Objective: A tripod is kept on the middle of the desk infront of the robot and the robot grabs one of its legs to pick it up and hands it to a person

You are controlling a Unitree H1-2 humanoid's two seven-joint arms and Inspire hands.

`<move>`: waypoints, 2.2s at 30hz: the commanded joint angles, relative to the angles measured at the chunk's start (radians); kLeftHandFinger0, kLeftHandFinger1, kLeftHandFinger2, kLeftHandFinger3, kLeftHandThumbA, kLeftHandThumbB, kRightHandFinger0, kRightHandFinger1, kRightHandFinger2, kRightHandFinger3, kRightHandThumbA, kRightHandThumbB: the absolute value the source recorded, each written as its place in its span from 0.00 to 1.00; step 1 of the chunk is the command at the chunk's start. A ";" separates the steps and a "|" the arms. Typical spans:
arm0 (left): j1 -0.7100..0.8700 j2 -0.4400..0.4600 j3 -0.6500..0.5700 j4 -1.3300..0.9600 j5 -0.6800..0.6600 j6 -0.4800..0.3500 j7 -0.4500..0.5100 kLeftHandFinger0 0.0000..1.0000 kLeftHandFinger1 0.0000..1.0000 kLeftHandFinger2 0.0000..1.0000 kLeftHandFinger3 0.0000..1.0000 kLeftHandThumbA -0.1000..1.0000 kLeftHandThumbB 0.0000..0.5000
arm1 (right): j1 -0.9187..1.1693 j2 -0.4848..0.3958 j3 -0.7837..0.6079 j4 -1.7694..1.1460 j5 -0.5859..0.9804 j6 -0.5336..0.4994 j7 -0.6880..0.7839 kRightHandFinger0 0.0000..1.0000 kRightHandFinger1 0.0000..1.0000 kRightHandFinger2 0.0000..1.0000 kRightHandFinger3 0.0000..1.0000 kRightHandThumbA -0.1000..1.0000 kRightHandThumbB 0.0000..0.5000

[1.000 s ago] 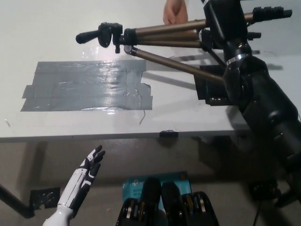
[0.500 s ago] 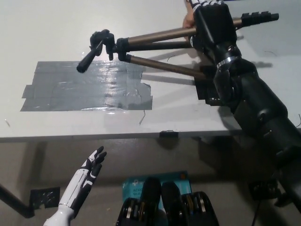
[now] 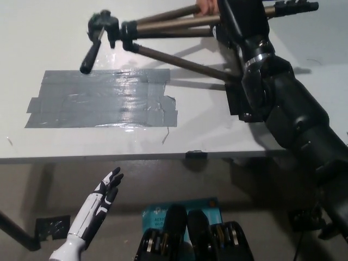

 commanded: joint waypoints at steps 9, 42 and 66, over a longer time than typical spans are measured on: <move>0.015 0.011 -0.002 -0.031 -0.008 -0.013 -0.016 1.00 1.00 1.00 1.00 1.00 0.28 | 0.031 -0.102 -0.021 -0.497 0.376 0.252 0.876 1.00 1.00 1.00 1.00 0.70 1.00; 0.037 -0.001 0.006 0.007 -0.007 -0.055 0.009 1.00 1.00 1.00 1.00 1.00 0.32 | 0.734 -0.570 -0.335 -1.910 1.211 0.436 0.702 1.00 1.00 1.00 1.00 0.94 0.97; 0.065 -0.056 0.078 0.053 -0.008 -0.190 0.085 1.00 1.00 1.00 1.00 1.00 0.38 | 1.138 0.155 -0.266 -1.146 0.877 0.014 0.560 1.00 1.00 1.00 1.00 0.68 0.21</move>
